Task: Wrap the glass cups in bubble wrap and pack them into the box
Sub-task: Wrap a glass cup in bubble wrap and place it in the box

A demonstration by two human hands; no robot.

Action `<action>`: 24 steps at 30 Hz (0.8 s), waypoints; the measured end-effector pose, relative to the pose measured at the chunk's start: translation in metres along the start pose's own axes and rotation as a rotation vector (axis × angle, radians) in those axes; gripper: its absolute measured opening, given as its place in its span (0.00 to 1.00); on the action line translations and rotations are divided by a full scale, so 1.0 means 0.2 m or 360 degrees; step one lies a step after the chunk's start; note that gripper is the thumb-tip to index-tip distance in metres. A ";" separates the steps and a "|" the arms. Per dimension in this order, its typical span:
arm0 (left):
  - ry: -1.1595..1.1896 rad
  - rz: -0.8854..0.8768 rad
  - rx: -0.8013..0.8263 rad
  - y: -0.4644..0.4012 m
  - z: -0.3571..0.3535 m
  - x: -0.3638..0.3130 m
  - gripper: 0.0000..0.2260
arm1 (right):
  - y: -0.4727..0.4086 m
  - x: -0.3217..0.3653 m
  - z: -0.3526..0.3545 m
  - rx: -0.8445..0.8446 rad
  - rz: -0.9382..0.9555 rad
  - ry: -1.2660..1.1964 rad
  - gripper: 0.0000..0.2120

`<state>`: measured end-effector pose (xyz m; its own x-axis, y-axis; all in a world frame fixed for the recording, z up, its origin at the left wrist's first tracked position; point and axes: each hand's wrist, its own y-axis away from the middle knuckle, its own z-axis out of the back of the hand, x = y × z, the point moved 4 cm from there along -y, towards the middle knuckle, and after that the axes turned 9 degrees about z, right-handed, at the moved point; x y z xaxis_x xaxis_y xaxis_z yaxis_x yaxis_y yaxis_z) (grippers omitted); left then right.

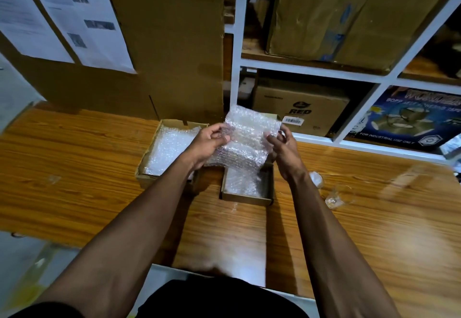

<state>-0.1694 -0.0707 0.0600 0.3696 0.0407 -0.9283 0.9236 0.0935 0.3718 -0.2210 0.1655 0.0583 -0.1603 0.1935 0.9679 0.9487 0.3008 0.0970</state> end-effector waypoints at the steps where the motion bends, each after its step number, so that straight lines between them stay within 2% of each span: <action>1: -0.0037 0.0012 0.0033 0.01 0.00 -0.01 0.16 | 0.01 0.04 0.00 -0.0048 0.0042 0.0039 0.49; 3: -0.0166 0.0032 0.0106 0.02 -0.02 -0.04 0.16 | -0.01 0.11 0.01 -0.0074 0.0135 0.0251 0.46; 5: -0.0388 0.0025 0.0210 0.03 -0.04 -0.07 0.15 | -0.03 0.15 0.00 0.0038 0.0118 0.0547 0.47; 8: -0.0669 0.0035 0.0471 0.06 -0.08 -0.13 0.12 | -0.02 0.15 -0.05 0.0472 -0.0190 0.0896 0.49; 10: -0.0686 0.0061 0.0657 0.09 -0.12 -0.17 0.12 | 0.03 0.10 -0.09 0.0805 -0.0403 0.0797 0.42; 12: -0.0658 0.0103 0.0738 0.10 -0.13 -0.19 0.13 | 0.07 0.04 -0.09 0.0944 -0.0546 0.0447 0.35; 15: -0.0596 0.0142 0.0610 0.09 -0.07 -0.17 0.16 | 0.12 0.01 -0.04 0.0787 -0.0610 0.0047 0.22; 18: -0.0388 0.0143 0.0445 0.10 -0.01 -0.12 0.17 | 0.12 0.02 0.03 0.0592 -0.0494 -0.0108 0.11; 21: -0.0048 0.0249 0.0433 0.14 0.03 -0.04 0.21 | 0.12 0.08 0.06 0.0424 -0.0344 -0.0147 0.09; 24: -0.0031 0.0418 0.0496 0.16 0.03 0.06 0.27 | 0.14 0.14 0.05 0.0385 -0.0264 -0.0166 0.06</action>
<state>-0.1359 -0.0730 0.0608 0.5962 0.0040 -0.8028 0.7830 -0.2236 0.5804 -0.2021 0.1882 0.0865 -0.3464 0.2142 0.9133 0.8169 0.5475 0.1815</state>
